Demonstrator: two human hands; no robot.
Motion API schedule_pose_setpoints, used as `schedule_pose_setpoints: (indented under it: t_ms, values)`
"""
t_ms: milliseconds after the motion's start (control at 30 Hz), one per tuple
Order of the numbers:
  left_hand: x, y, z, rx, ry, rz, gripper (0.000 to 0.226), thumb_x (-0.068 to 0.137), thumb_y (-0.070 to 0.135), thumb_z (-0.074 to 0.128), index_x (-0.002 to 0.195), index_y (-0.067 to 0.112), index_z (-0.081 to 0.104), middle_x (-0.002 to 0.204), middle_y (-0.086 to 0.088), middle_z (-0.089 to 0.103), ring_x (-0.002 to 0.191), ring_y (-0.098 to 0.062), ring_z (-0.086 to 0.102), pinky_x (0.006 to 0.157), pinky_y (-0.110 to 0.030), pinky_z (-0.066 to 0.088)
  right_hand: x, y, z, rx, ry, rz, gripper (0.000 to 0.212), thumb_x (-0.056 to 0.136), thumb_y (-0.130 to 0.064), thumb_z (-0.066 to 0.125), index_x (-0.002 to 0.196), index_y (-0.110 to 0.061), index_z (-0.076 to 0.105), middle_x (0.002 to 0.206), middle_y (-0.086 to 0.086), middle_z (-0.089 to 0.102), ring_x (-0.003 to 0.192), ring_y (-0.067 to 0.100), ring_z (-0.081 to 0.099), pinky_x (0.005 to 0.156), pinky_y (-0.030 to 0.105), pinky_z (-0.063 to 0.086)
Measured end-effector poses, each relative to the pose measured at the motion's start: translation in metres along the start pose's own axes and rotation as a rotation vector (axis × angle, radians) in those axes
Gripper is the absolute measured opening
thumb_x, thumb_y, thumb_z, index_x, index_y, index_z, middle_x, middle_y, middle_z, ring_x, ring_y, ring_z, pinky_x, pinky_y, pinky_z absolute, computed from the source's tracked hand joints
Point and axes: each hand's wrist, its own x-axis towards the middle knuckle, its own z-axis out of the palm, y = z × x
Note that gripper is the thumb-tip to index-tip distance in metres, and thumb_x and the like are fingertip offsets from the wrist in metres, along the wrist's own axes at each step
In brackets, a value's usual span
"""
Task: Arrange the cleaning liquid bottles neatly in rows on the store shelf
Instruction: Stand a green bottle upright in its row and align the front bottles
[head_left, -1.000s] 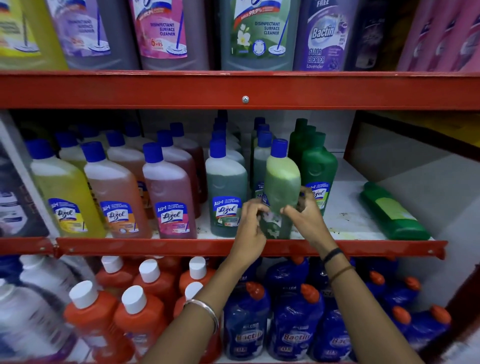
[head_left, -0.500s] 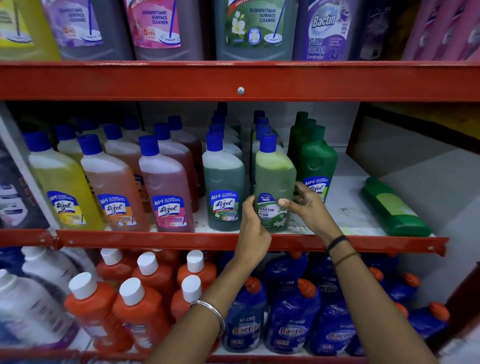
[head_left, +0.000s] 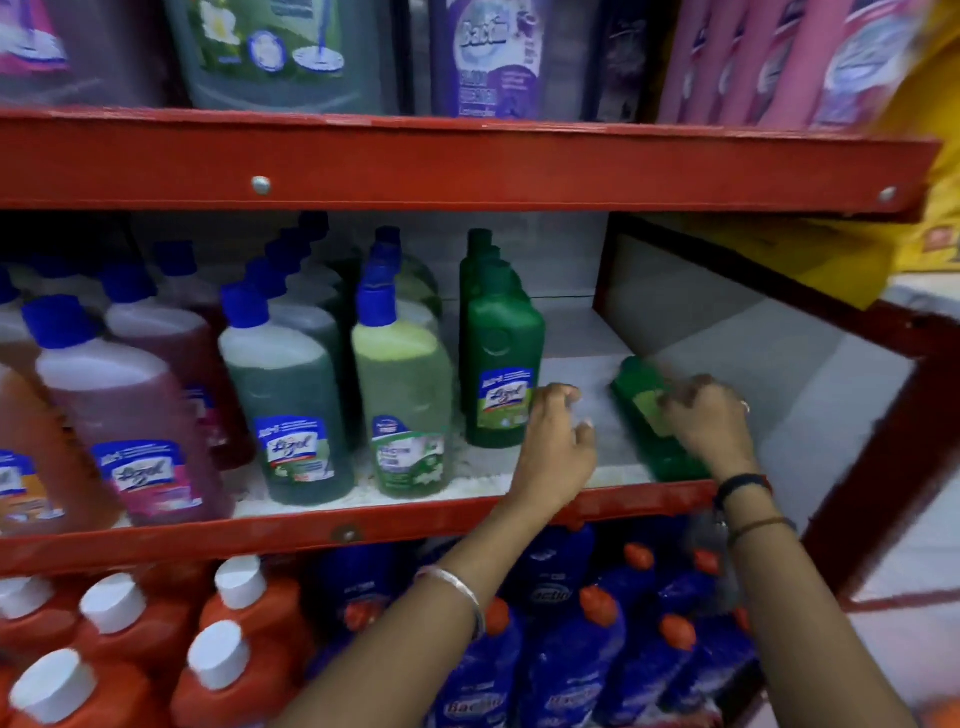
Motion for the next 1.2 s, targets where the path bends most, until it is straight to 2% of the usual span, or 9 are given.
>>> schedule_pose_setpoints:
  t_ms: [167, 300, 400, 500, 633, 733, 900, 1067, 1200]
  values:
    - [0.048, 0.002, 0.065, -0.065, -0.263, -0.459, 0.053, 0.086, 0.029, 0.055, 0.126, 0.002, 0.033, 0.136, -0.02, 0.043, 0.121, -0.034, 0.047, 0.099, -0.036, 0.043, 0.034, 0.028, 0.008, -0.032, -0.342, 0.262, 0.069, 0.086, -0.055, 0.048, 0.127, 0.001, 0.049, 0.133, 0.024, 0.054, 0.118, 0.037, 0.053, 0.097, 0.037, 0.041]
    - [0.054, 0.002, 0.09, -0.182, -0.258, -0.637, 0.052, 0.08, 0.026, 0.063, 0.12, 0.002, 0.042, 0.124, -0.018, 0.055, 0.11, -0.033, 0.057, 0.091, -0.038, 0.052, 0.039, 0.037, 0.017, 0.229, -0.283, 0.306, 0.062, 0.083, -0.044, 0.062, 0.122, 0.002, 0.051, 0.118, 0.019, 0.061, 0.11, 0.035, 0.058, 0.082, 0.03, 0.044]
    - [0.053, 0.002, 0.086, -0.485, -0.128, -0.735, 0.022, 0.07, 0.002, 0.072, 0.089, -0.002, 0.061, 0.091, -0.016, 0.068, 0.078, -0.027, 0.065, 0.066, -0.028, 0.058, 0.033, 0.042, 0.021, 0.436, -0.183, 0.283, 0.044, 0.075, -0.04, 0.072, 0.101, -0.005, 0.065, 0.101, 0.013, 0.068, 0.087, 0.027, 0.067, 0.076, 0.032, 0.056]
    - [0.048, 0.012, 0.068, -0.61, -0.118, -0.631, 0.015, 0.072, -0.01, 0.066, 0.08, 0.002, 0.065, 0.073, -0.005, 0.064, 0.061, -0.013, 0.061, 0.051, -0.015, 0.053, 0.02, 0.033, 0.018, 0.659, -0.119, 0.215, 0.024, 0.078, -0.032, 0.072, 0.076, -0.009, 0.068, 0.076, 0.007, 0.069, 0.06, 0.012, 0.063, 0.05, 0.017, 0.053]
    - [0.032, 0.024, 0.037, -0.615, -0.051, -0.426, 0.041, 0.072, -0.017, 0.061, 0.108, 0.004, 0.059, 0.086, 0.0, 0.065, 0.07, -0.007, 0.064, 0.06, -0.011, 0.053, -0.001, 0.013, 0.013, 0.913, -0.191, 0.093, 0.021, 0.079, -0.026, 0.071, 0.088, -0.007, 0.068, 0.082, 0.009, 0.073, 0.069, 0.016, 0.07, 0.064, 0.029, 0.06]
    - [0.011, 0.02, 0.014, -0.51, 0.048, -0.318, 0.052, 0.072, -0.018, 0.057, 0.108, 0.021, 0.053, 0.099, 0.0, 0.062, 0.09, -0.014, 0.06, 0.078, -0.024, 0.055, -0.019, 0.0, 0.018, 0.898, -0.225, -0.045, 0.038, 0.078, -0.02, 0.072, 0.109, -0.005, 0.056, 0.098, 0.008, 0.069, 0.083, 0.013, 0.067, 0.068, 0.021, 0.055]
    - [-0.016, 0.0, -0.018, -0.095, 0.201, -0.187, 0.066, 0.07, -0.008, 0.049, 0.131, 0.013, 0.037, 0.134, -0.011, 0.045, 0.125, -0.026, 0.044, 0.109, -0.042, 0.037, -0.052, -0.03, 0.04, 0.813, -0.387, -0.224, 0.043, 0.08, -0.009, 0.068, 0.113, -0.014, 0.041, 0.101, -0.009, 0.058, 0.083, -0.01, 0.062, 0.071, 0.015, 0.054]
    - [-0.033, -0.013, -0.046, 0.103, 0.241, -0.198, 0.059, 0.079, -0.011, 0.048, 0.134, 0.004, 0.033, 0.135, -0.017, 0.046, 0.127, -0.03, 0.041, 0.104, -0.034, 0.035, -0.073, -0.049, 0.069, 0.806, -0.39, -0.228, 0.042, 0.08, -0.016, 0.07, 0.112, -0.017, 0.044, 0.113, 0.002, 0.055, 0.101, 0.011, 0.058, 0.072, 0.013, 0.052]
    - [-0.04, -0.019, -0.048, 0.128, 0.189, -0.259, 0.048, 0.086, 0.006, 0.057, 0.129, 0.003, 0.038, 0.131, -0.018, 0.053, 0.121, -0.033, 0.049, 0.099, -0.037, 0.042, -0.076, -0.056, 0.066, 0.639, -0.231, -0.241, 0.052, 0.078, -0.024, 0.072, 0.123, -0.012, 0.049, 0.111, 0.01, 0.049, 0.089, 0.006, 0.055, 0.071, 0.004, 0.045]
